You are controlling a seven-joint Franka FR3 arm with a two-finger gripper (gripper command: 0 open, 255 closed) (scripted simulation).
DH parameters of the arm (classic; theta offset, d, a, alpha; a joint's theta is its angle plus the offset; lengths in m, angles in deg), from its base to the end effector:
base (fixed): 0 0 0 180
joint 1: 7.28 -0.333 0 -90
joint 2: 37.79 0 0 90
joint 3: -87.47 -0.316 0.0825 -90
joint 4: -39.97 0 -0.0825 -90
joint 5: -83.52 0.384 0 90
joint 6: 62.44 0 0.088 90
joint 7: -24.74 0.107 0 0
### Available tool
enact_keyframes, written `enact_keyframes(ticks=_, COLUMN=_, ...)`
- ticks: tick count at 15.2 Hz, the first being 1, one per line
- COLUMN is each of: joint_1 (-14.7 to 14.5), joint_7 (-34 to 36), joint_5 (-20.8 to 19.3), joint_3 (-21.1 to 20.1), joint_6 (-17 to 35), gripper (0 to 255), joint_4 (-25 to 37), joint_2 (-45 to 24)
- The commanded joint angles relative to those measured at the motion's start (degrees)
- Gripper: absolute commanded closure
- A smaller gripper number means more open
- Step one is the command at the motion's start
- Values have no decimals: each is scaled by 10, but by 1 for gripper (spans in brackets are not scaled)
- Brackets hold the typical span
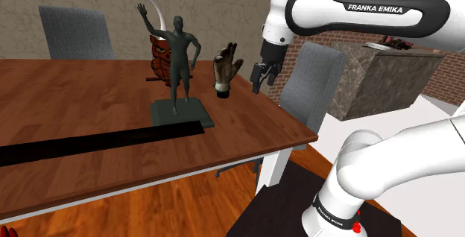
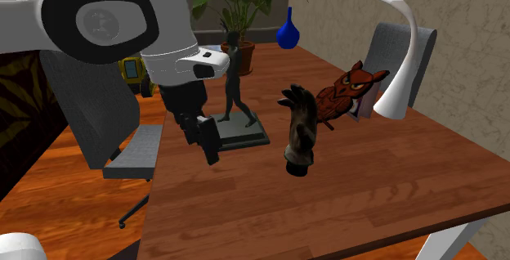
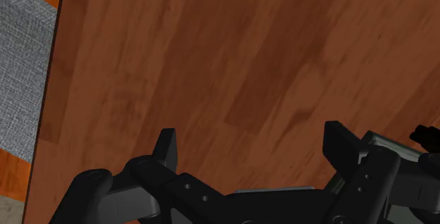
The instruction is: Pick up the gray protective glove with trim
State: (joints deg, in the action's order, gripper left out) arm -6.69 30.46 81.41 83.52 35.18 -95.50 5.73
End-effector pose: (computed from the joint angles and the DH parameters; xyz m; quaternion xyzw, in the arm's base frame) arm 0.3267 0.0217 0.5901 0.9976 -0.0273 0.0516 0.0385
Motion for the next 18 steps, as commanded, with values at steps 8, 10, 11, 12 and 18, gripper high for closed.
enact_keyframes(ticks=8, joint_1=24, joint_7=7, joint_5=53, joint_3=64, joint_6=31, gripper=0, joint_4=123, joint_2=-124)
enact_keyframes(ticks=10, joint_1=29, joint_7=7, joint_5=73, joint_3=83, joint_6=36, gripper=0, joint_4=161, joint_2=-158)
enact_keyframes(ticks=11, joint_1=31, joint_7=7, joint_5=84, joint_3=93, joint_6=37, gripper=0, joint_4=179, joint_2=-175)
enact_keyframes(ticks=12, joint_1=33, joint_7=6, joint_5=95, joint_3=103, joint_6=38, gripper=0, joint_4=198, joint_2=-192)
enact_keyframes(ticks=18, joint_1=45, joint_7=-1, joint_5=169, joint_3=161, joint_6=32, gripper=0, joint_4=308, joint_2=-286)
